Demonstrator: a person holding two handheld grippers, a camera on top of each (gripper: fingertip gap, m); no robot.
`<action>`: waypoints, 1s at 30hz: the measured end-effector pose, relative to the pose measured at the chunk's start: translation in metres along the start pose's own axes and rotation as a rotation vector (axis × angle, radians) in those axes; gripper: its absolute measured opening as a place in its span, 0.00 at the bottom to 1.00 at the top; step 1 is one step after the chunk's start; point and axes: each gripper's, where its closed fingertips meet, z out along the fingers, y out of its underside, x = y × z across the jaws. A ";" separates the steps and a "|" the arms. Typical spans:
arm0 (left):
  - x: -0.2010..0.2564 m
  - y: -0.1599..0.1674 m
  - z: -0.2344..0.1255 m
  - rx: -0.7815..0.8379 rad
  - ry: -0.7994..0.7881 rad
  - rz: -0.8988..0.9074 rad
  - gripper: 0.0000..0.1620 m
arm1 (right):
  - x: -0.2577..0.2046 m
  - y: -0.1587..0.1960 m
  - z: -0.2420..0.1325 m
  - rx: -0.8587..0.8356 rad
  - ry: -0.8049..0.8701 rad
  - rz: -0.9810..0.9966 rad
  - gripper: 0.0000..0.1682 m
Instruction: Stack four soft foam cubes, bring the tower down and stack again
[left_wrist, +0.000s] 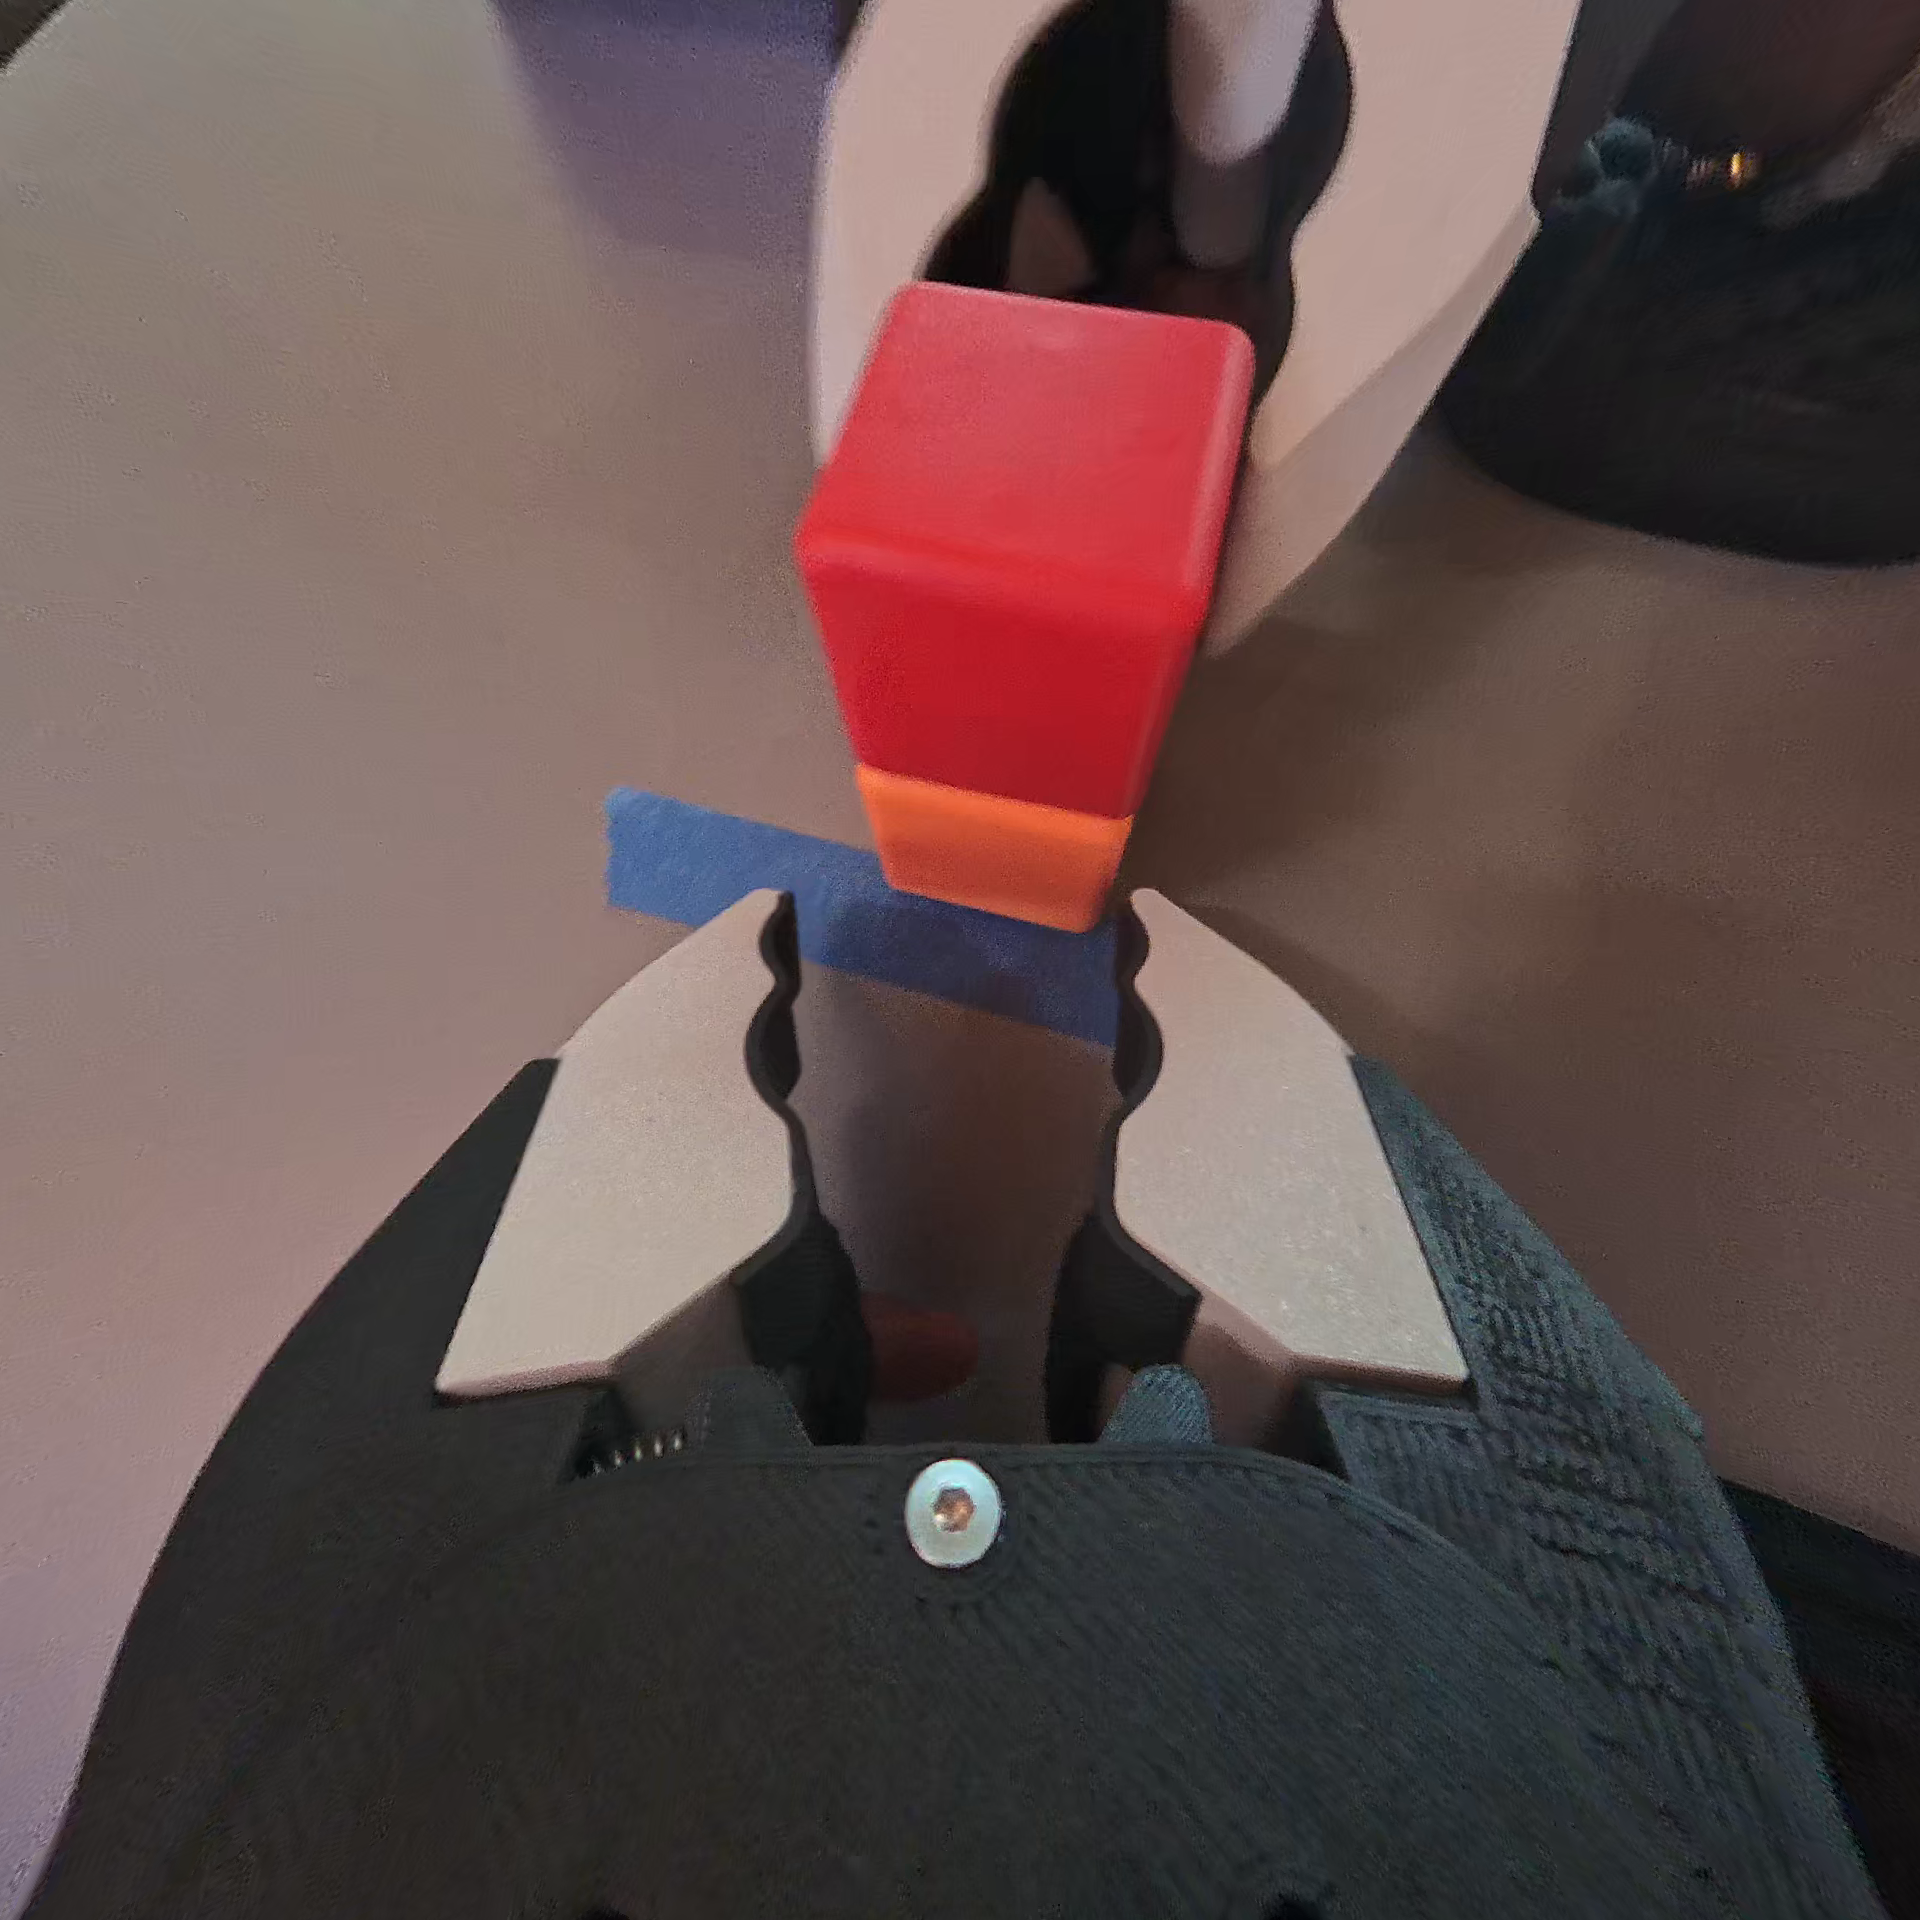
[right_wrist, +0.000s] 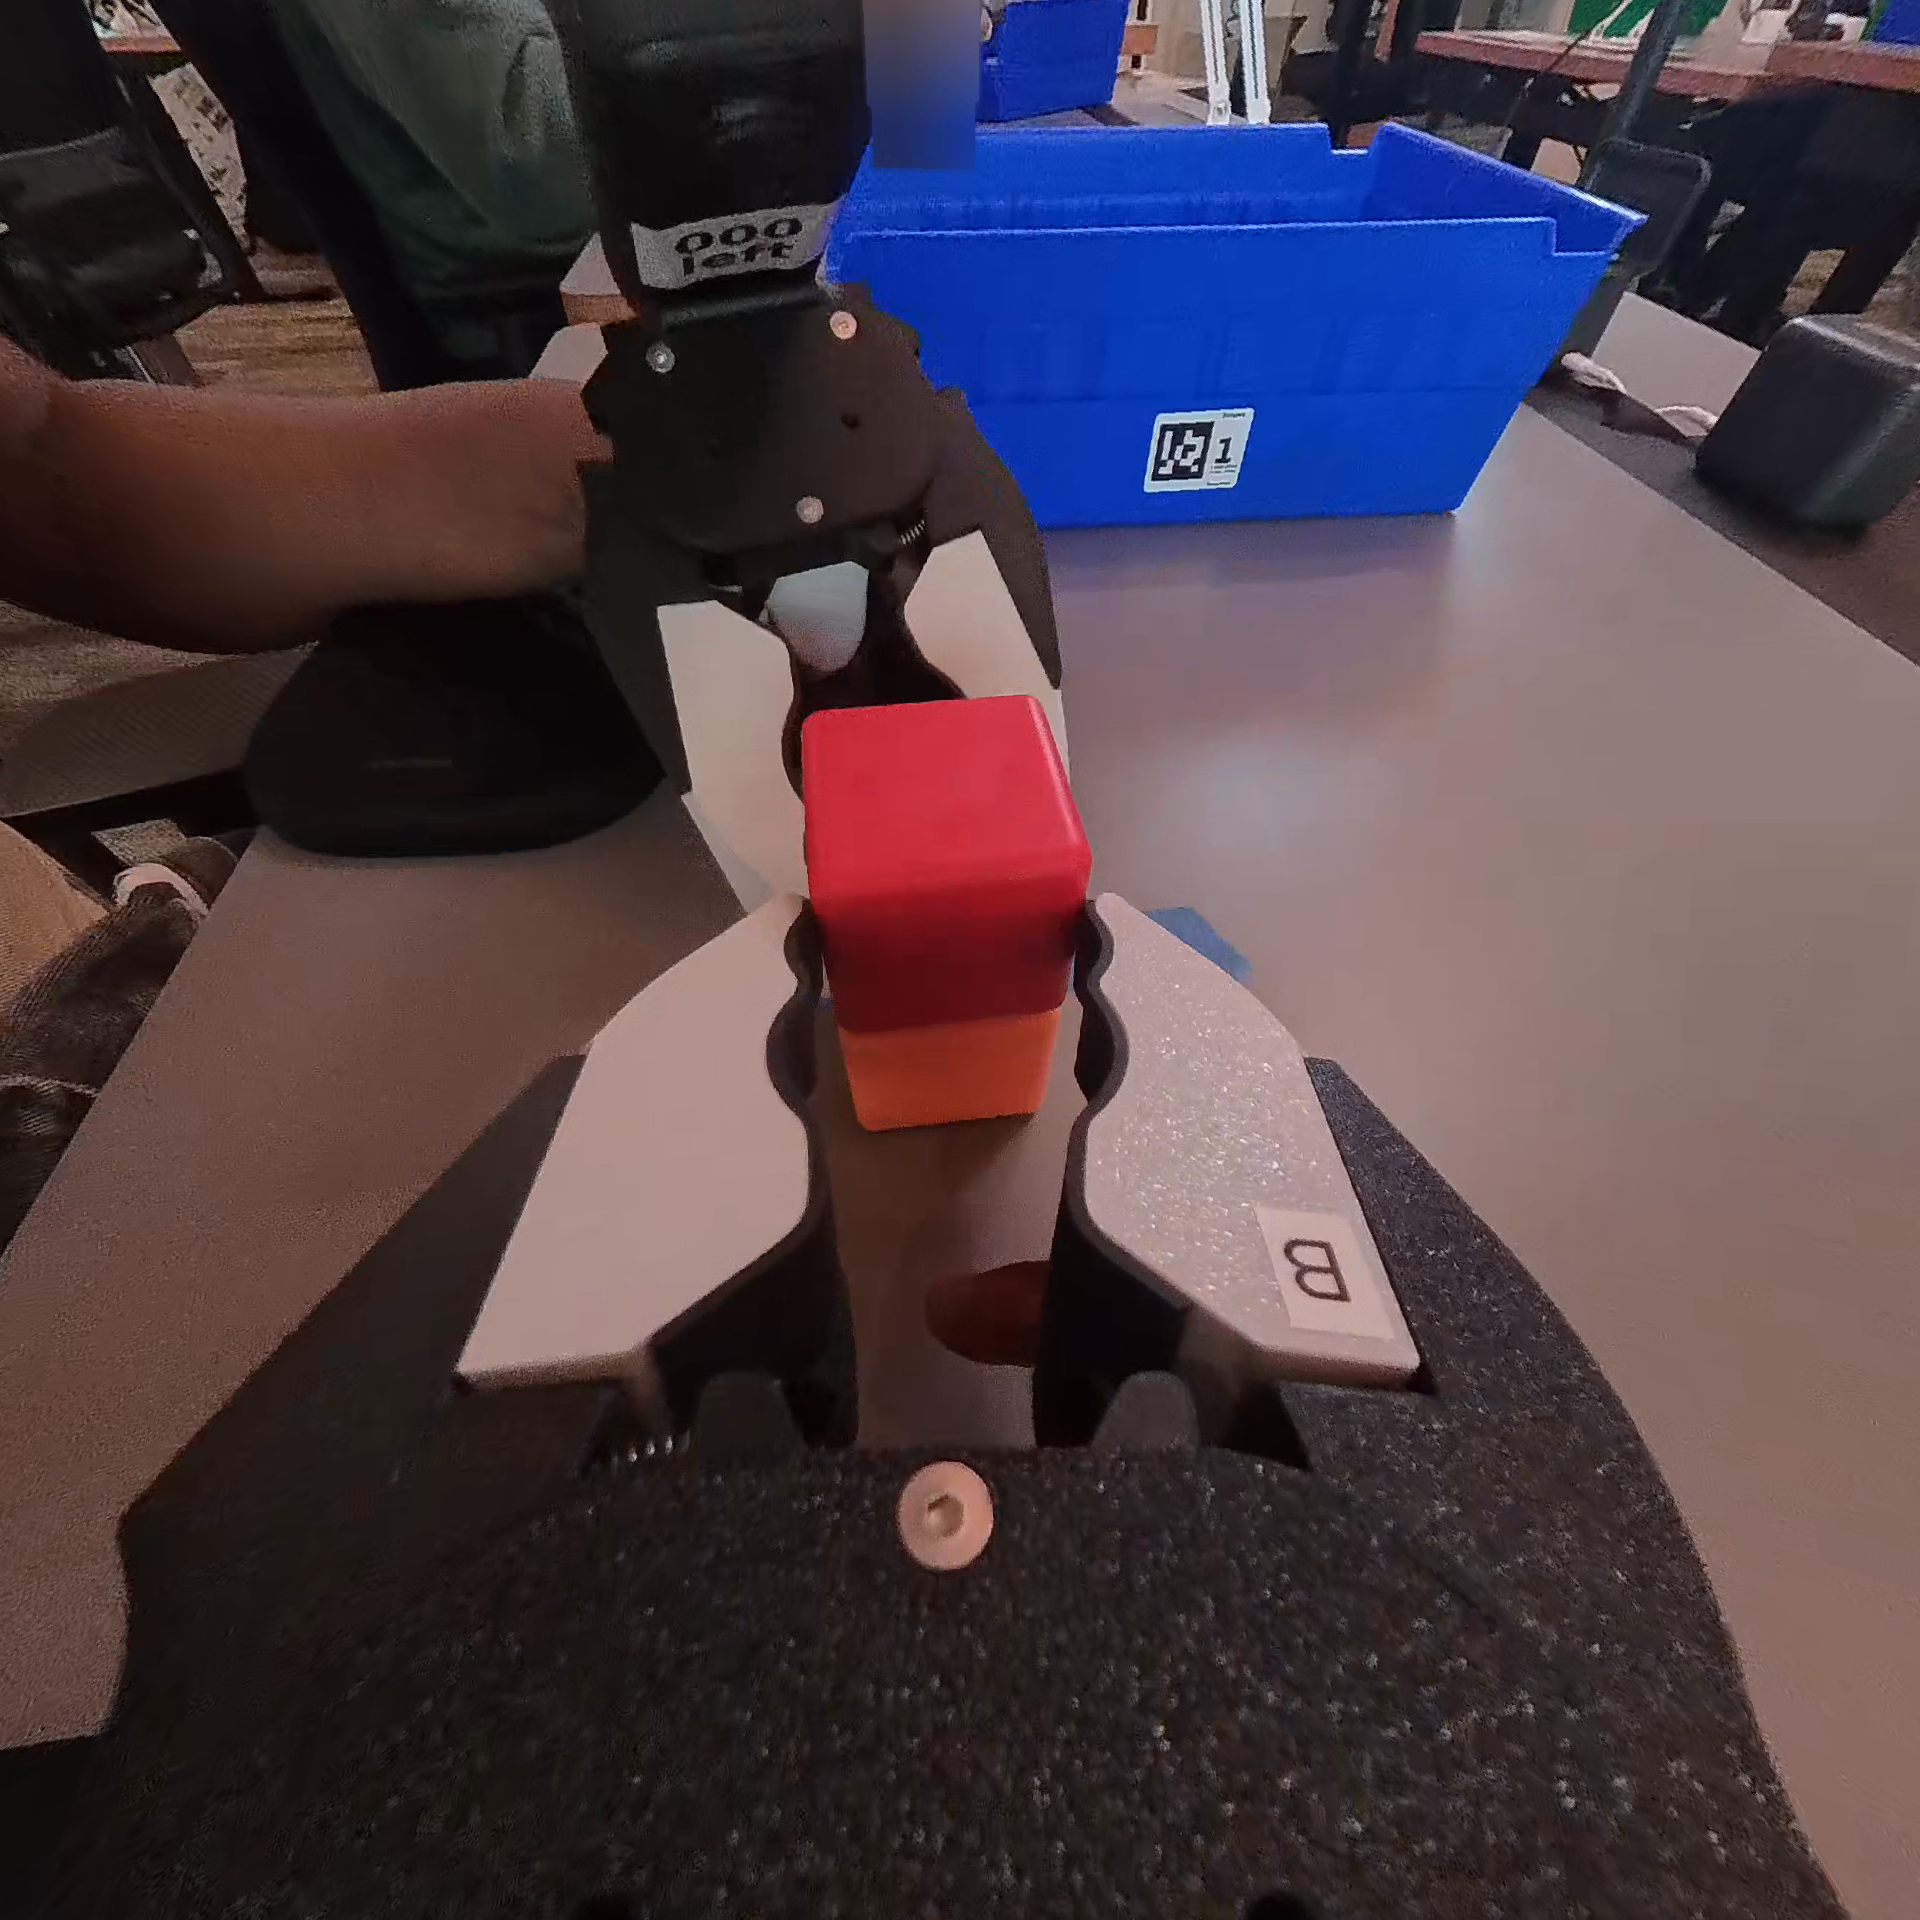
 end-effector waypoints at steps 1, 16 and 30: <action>-0.005 -0.002 -0.008 0.020 -0.018 -0.038 0.41 | 0.000 0.000 0.000 0.000 0.003 -0.003 0.28; -0.205 0.076 -0.264 -0.155 -0.750 -0.578 0.48 | -0.005 0.000 -0.001 -0.024 0.011 -0.035 0.28; -0.300 0.174 -0.224 -0.533 -0.526 -0.461 0.30 | -0.005 0.000 0.000 -0.027 0.008 -0.034 0.28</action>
